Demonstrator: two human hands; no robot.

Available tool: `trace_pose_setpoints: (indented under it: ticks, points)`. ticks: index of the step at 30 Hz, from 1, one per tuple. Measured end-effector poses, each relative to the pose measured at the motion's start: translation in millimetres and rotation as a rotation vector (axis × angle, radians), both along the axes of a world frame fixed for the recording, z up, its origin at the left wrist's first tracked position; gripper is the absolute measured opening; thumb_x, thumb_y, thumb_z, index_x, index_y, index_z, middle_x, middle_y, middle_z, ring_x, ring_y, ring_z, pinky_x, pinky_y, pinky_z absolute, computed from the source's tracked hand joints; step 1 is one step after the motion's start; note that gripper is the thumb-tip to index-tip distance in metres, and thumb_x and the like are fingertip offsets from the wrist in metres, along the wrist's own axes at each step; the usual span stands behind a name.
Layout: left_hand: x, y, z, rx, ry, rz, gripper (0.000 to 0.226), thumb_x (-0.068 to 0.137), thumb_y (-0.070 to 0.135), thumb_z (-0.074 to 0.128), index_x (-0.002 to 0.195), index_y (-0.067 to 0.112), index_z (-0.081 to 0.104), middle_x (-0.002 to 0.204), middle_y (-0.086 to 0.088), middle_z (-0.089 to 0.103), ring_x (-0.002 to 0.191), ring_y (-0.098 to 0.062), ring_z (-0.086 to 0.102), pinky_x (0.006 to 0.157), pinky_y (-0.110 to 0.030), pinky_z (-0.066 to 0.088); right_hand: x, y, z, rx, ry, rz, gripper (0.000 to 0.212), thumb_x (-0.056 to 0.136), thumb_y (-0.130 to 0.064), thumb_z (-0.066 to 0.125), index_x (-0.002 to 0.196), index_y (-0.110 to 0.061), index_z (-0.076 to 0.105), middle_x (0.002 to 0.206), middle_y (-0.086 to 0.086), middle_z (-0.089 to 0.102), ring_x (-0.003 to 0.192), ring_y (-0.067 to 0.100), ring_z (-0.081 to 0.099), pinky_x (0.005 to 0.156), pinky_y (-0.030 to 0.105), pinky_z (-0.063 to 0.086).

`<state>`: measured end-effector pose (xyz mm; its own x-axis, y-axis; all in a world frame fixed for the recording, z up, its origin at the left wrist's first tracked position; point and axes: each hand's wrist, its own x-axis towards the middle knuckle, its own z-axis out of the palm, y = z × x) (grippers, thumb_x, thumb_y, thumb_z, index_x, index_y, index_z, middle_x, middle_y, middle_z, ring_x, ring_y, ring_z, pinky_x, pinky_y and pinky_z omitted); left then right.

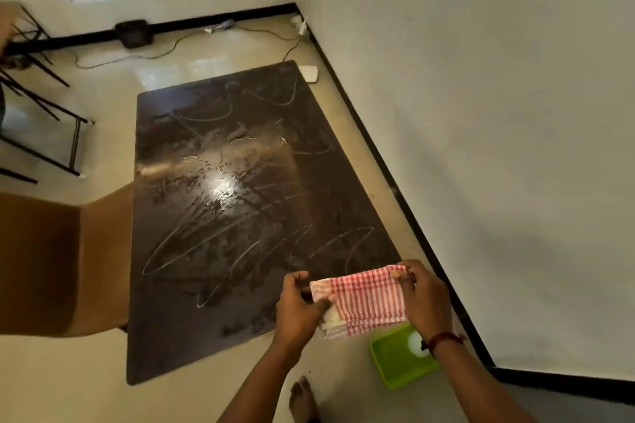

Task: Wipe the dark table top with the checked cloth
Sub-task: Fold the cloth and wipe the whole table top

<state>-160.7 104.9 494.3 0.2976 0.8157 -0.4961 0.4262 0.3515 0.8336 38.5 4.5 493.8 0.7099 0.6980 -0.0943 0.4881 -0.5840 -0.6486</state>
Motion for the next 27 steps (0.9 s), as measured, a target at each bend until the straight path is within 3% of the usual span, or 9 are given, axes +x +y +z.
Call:
trace_pose_setpoints:
  ticks: [5,8,11,13,15,19,24,27]
  points:
    - [18,34,-21,-0.030,-0.013,0.049,0.059,0.081,0.012,0.076,0.127,0.025,0.042,0.108,0.001,0.064,0.093,-0.016,0.067,0.074,-0.043,0.061,21,41,-11,-0.054,0.060,-0.023,0.022,0.089,-0.011,0.063,0.111,-0.009,0.064,0.101,0.012,0.070,0.093,0.029,0.064,0.074,0.025,0.041]
    - [25,49,-33,0.029,0.042,0.016,0.052,0.086,0.016,0.072,0.130,0.020,0.046,0.111,0.001,0.065,0.093,-0.011,0.066,0.083,-0.039,0.059,36,62,-23,-0.084,0.037,-0.027,0.023,0.086,-0.012,0.068,0.108,-0.010,0.065,0.101,0.011,0.069,0.093,0.029,0.064,0.074,0.025,0.041]
    - [20,49,-46,0.161,0.224,0.080,0.033,0.086,0.019,0.070,0.117,0.016,0.058,0.106,0.000,0.064,0.091,-0.014,0.064,0.081,-0.034,0.057,37,70,-33,-0.107,-0.098,0.030,0.021,0.087,-0.010,0.065,0.107,-0.009,0.065,0.102,0.010,0.065,0.091,0.026,0.062,0.072,0.025,0.042]
    - [11,38,-53,0.267,0.378,0.194,0.021,0.087,0.016,0.068,0.107,0.014,0.063,0.104,-0.001,0.061,0.093,-0.018,0.062,0.080,-0.030,0.054,23,71,-41,-0.086,-0.195,0.183,0.018,0.087,-0.010,0.062,0.104,-0.009,0.066,0.099,0.010,0.066,0.087,0.024,0.062,0.069,0.024,0.044]
    - [0,21,-59,0.312,0.498,0.255,0.018,0.090,0.017,0.064,0.107,0.013,0.064,0.107,-0.002,0.059,0.098,-0.020,0.059,0.082,-0.028,0.048,1,69,-55,-0.113,-0.226,0.358,0.020,0.087,-0.016,0.061,0.106,-0.010,0.067,0.103,0.011,0.066,0.093,0.025,0.061,0.076,0.031,0.051]
    - [-2,1,-71,0.364,0.735,0.166,0.031,0.094,0.031,0.060,0.119,0.012,0.063,0.126,-0.007,0.057,0.115,-0.025,0.053,0.090,-0.032,0.047,-35,69,-85,-0.330,-0.305,0.462,0.041,0.087,-0.036,0.063,0.123,-0.017,0.062,0.128,0.021,0.055,0.121,0.040,0.049,0.102,0.053,0.041]
    - [-4,-2,-74,0.290,0.847,0.122,0.058,0.092,0.049,0.056,0.137,0.012,0.051,0.149,-0.012,0.041,0.135,-0.030,0.040,0.105,-0.041,0.042,-31,54,-91,-0.446,-0.328,0.554,0.043,0.090,-0.041,0.041,0.120,-0.020,0.065,0.129,0.023,0.055,0.122,0.043,0.049,0.102,0.059,0.038]
    - [-7,0,-75,0.277,0.886,0.059,0.064,0.092,0.056,0.051,0.141,0.015,0.045,0.153,-0.010,0.035,0.137,-0.029,0.037,0.105,-0.041,0.042,-1,52,-87,-0.458,-0.302,0.559,0.045,0.089,-0.041,0.044,0.124,-0.019,0.064,0.136,0.024,0.050,0.127,0.044,0.044,0.105,0.059,0.034]
